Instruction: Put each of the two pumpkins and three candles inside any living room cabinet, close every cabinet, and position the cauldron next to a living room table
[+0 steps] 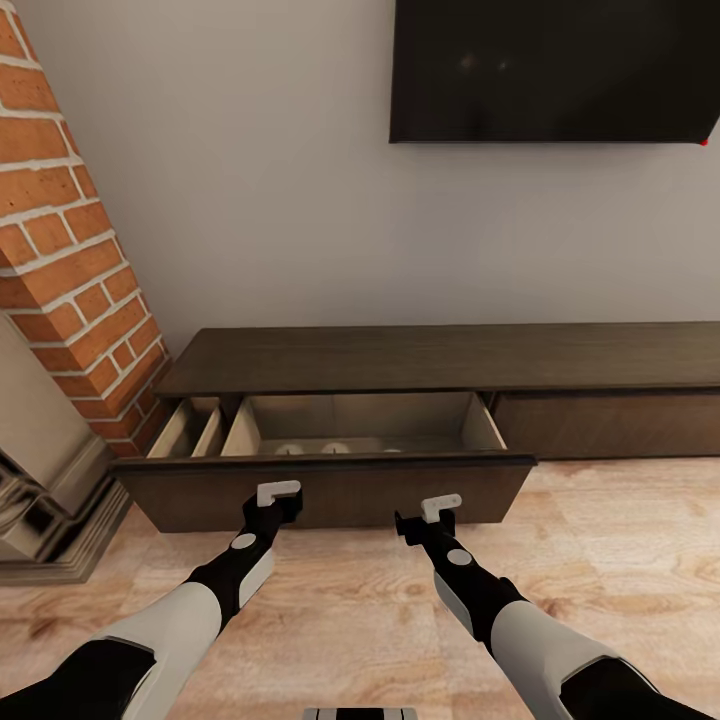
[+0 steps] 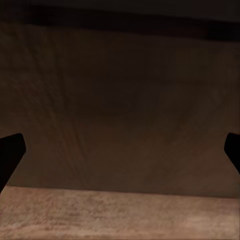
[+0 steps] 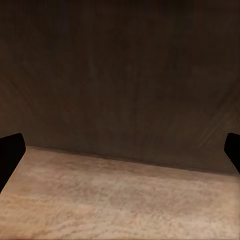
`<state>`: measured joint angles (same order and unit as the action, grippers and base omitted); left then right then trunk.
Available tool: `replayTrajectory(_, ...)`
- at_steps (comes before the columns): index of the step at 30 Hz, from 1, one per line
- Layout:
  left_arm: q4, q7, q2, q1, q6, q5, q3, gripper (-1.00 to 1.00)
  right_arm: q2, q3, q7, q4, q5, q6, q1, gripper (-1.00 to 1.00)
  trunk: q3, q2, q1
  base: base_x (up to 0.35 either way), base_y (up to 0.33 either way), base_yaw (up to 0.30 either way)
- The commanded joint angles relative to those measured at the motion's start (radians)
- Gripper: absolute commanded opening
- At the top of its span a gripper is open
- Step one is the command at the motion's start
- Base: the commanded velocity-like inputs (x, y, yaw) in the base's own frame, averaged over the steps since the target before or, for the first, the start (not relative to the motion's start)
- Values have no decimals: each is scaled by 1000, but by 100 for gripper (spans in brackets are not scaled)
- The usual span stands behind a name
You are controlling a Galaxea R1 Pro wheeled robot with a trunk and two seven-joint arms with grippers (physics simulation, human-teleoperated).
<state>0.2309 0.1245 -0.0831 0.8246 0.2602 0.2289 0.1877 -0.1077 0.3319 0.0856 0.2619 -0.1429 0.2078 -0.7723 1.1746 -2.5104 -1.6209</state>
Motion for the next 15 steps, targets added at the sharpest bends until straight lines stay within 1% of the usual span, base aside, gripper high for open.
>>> replayTrajectory(1,-1,6,0,1,4,7,9,100,0,9,5,-1,-10,4,-1,100,1,0,0,14,0,0)
replayTrajectory(15,-1,6,0,1,4,7,9,100,0,9,5,-1,-10,4,-1,100,1,0,0,3,0,0)
